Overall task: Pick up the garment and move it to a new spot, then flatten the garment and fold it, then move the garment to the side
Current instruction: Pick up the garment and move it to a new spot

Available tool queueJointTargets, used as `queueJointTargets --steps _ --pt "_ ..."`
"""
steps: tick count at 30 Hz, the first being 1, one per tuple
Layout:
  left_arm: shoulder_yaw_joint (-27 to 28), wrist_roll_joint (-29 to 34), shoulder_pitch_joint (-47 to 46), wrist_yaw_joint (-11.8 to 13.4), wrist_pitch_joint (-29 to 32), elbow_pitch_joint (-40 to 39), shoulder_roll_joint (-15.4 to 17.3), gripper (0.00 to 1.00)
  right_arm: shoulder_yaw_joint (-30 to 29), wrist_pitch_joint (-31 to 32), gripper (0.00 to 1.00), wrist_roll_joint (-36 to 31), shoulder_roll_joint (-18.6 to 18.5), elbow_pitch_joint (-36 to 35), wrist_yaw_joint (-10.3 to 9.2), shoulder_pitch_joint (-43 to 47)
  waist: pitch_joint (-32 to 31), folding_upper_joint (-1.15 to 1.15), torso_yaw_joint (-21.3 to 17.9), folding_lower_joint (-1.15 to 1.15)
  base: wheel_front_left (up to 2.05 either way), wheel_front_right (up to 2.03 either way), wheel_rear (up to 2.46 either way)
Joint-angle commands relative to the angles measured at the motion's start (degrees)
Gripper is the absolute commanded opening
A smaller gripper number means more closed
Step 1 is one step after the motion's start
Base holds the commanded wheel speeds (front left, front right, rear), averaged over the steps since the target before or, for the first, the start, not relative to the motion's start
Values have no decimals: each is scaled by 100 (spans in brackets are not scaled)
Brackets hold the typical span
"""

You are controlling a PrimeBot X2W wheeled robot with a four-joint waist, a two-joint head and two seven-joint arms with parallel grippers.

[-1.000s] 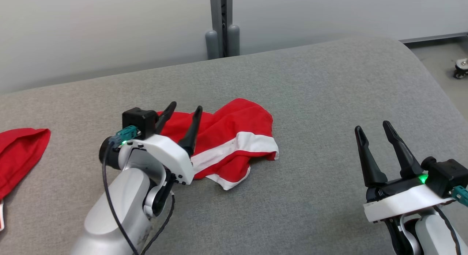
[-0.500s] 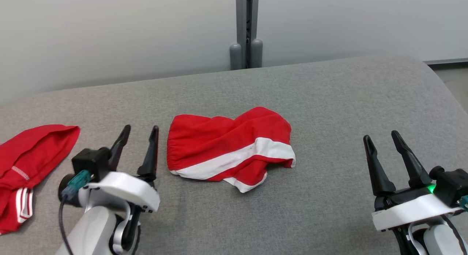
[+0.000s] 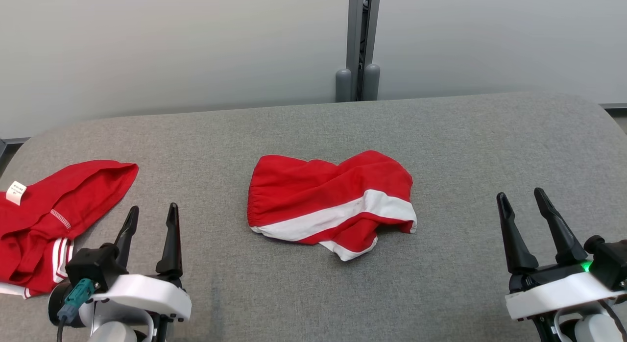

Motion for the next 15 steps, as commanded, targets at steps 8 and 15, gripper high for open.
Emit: queueJointTargets --steps 8,15 --pt "191 535 484 258 -77 -349 -137 100 -97 -26 100 -52 20 -77 13 179 23 0 -6 0 0 0 0" --pt "395 767 680 217 -74 -481 -324 100 -109 -26 100 -71 26 -108 13 215 75 0 -12 0 0 0 0"
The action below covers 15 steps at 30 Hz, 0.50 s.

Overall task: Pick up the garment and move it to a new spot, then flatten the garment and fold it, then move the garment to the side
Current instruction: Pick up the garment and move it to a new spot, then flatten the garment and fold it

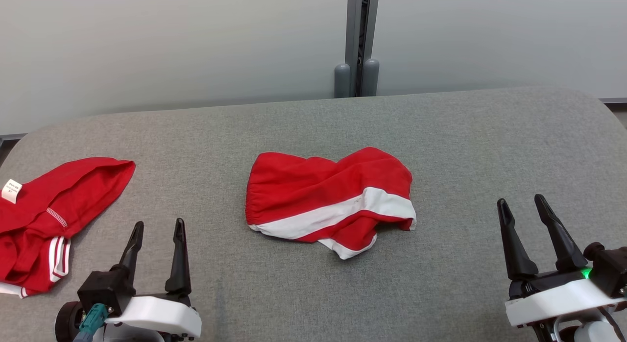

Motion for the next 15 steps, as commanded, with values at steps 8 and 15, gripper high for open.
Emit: queueJointTargets --steps 8,15 --pt "127 186 -20 -183 -13 96 -129 100 39 -26 100 3 -64 17 13 -13 14 0 -33 0 0 0 0" --pt "181 251 46 -284 -13 212 -202 100 96 -26 100 25 -87 90 13 -8 -42 0 -71 0 0 0 0"
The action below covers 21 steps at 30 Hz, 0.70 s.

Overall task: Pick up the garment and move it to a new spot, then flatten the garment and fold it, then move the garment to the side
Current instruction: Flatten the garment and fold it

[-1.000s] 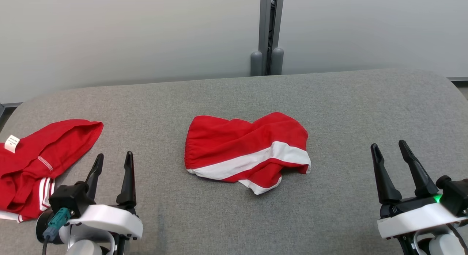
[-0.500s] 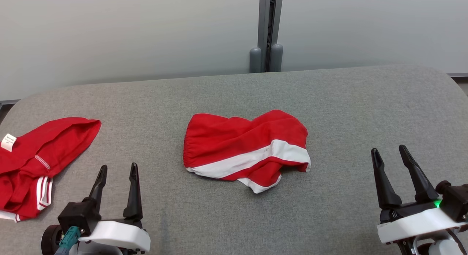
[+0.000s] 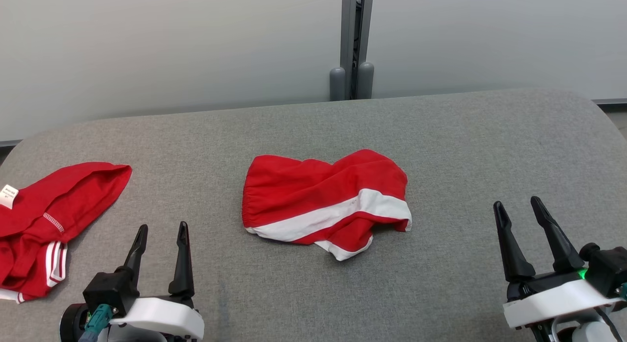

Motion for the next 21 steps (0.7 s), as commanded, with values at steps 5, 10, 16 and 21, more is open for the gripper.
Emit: queueJointTargets --steps 5,10,16,21 --pt "-33 27 41 -111 15 160 -6 100 68 -26 100 42 -65 65 13 -23 -26 0 -49 0 0 0 0" --pt "-137 -17 -105 -162 203 368 -26 100 164 -26 100 74 -95 95 13 -81 -3 0 -133 0 0 0 0" --pt "-254 -152 -325 -320 607 690 -20 100 234 -26 100 109 -140 151 13 -141 68 0 -265 0 0 0 0" --pt "-302 -287 -654 -501 849 1073 -44 100 278 -26 100 149 -166 169 13 -235 186 0 -399 0 0 0 0"
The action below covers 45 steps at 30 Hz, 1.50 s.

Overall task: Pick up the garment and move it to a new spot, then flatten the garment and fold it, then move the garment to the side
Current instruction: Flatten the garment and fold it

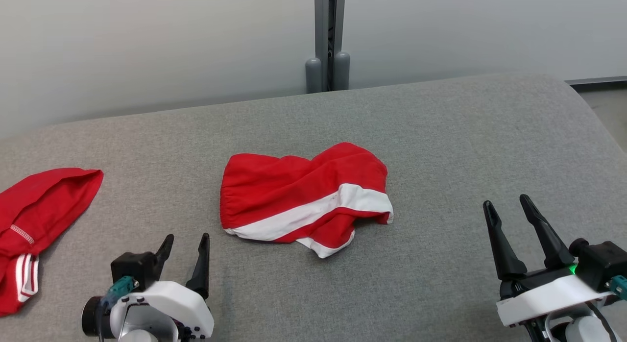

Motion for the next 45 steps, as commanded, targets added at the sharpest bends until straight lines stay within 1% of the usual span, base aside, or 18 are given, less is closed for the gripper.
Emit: queueJointTargets --steps 1,3,7,13,18,20,24,29,34,35,36,37,38,39,45 --pt "-8 -50 -188 -83 77 137 1 100 -11 -26 100 49 -54 9 13 -97 69 0 -69 0 0 0 0" --pt "-24 -60 -264 -115 132 250 6 100 -10 -26 100 48 -57 10 13 -113 97 0 -97 0 0 0 0" --pt "-109 -81 -598 -215 353 793 9 100 2 -26 100 72 -46 6 13 -188 223 0 -233 0 0 0 0" --pt "-138 -275 -1057 -534 601 1491 -24 100 -27 -26 100 94 -51 -22 13 -329 433 0 -414 0 0 0 0" --pt "-112 -423 -1429 -772 838 1919 35 100 -11 -26 100 124 -19 -50 13 -446 597 0 -557 0 0 0 0" --pt "-156 -385 -1571 -830 927 2076 103 100 -3 -26 100 128 -4 -52 13 -464 643 0 -599 0 0 0 0" --pt "-237 -452 -1795 -993 1095 2365 110 100 5 -26 100 134 2 -37 13 -523 715 0 -667 0 0 0 0" --pt "-361 -442 -2015 -1175 959 2540 73 100 3 -26 100 141 10 -41 13 -573 780 0 -726 0 0 0 0" --pt "-455 -333 -2209 -1214 646 2641 72 100 7 -26 100 135 26 -43 13 -566 804 0 -745 0 0 0 0" --pt "-469 -315 -2224 -1219 596 2666 66 89 5 -26 100 136 31 -36 13 -567 802 0 -745 0 0 0 0" --pt "-486 -301 -2237 -1222 555 2689 55 58 2 -26 100 139 33 -29 13 -567 799 0 -742 0 0 0 0" --pt "-500 -303 -2257 -1219 518 2712 38 34 2 -26 100 136 36 -23 13 -565 794 0 -738 0 0 0 0" --pt "-513 -293 -2282 -1221 498 2728 23 4 1 -26 100 131 41 -19 13 -559 788 0 -733 0 0 0 0" --pt "-526 -285 -2301 -1221 469 2743 11 0 1 -26 100 124 46 -16 13 -552 779 0 -725 0 0 0 0" --pt "-607 -270 -2300 -1233 342 2793 -41 0 -11 -26 100 102 56 14 13 -487 685 0 -639 0 0 0 0"
